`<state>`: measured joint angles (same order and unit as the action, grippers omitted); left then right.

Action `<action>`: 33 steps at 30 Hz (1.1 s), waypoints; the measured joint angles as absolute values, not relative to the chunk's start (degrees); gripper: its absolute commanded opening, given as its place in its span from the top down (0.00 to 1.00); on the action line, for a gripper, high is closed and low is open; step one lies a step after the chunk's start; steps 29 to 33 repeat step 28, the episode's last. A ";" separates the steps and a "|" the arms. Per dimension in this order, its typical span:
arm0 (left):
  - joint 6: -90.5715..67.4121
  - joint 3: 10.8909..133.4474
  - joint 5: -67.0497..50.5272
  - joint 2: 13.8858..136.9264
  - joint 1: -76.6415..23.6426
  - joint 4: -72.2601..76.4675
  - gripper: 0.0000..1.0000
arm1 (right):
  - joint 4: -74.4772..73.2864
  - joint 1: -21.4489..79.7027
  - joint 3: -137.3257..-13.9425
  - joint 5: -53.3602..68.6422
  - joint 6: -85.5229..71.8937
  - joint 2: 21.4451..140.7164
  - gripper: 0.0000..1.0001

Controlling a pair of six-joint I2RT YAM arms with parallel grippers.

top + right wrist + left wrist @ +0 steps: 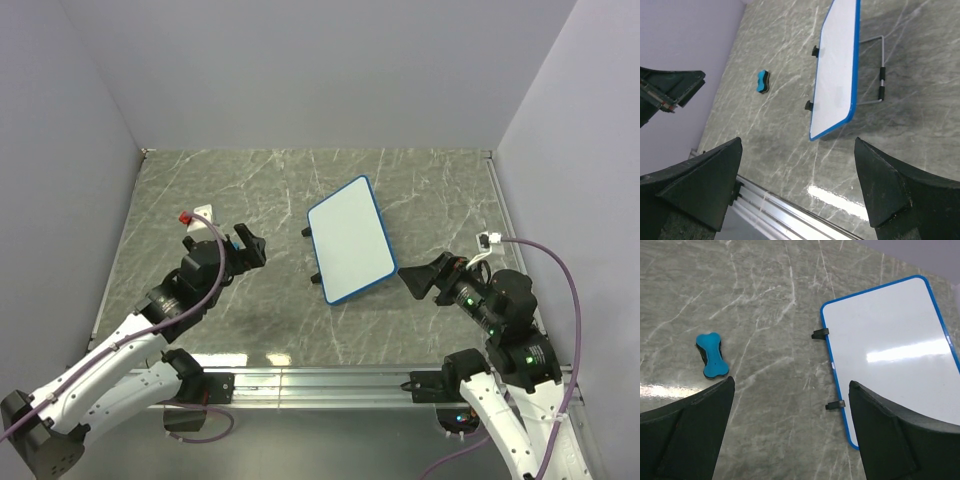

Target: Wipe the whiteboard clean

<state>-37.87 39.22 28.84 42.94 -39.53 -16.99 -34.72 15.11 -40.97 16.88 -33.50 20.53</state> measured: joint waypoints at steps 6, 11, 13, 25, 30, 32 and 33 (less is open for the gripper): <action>-36.42 39.22 30.37 43.22 -39.64 -16.71 0.01 | -35.18 15.14 -40.69 15.79 -33.54 20.43 0.00; -35.55 39.22 32.29 43.22 -39.68 -17.04 0.01 | -35.07 15.14 -40.45 15.70 -33.45 20.43 0.00; -35.27 39.22 33.21 43.22 -39.68 -17.23 0.01 | -35.07 15.14 -40.05 15.75 -33.39 20.49 0.00; -33.43 38.76 36.80 42.09 -39.72 -16.97 0.01 | -33.61 15.14 -39.97 16.16 -32.49 21.93 0.00; -32.29 38.37 37.50 42.09 -39.72 -16.53 0.01 | -33.30 15.14 -39.97 16.75 -31.92 22.35 0.00; -32.29 38.37 37.50 42.09 -39.72 -16.53 0.01 | -33.30 15.14 -39.97 16.75 -31.92 22.35 0.00; -32.29 38.37 37.50 42.09 -39.72 -16.53 0.01 | -33.30 15.14 -39.97 16.75 -31.92 22.35 0.00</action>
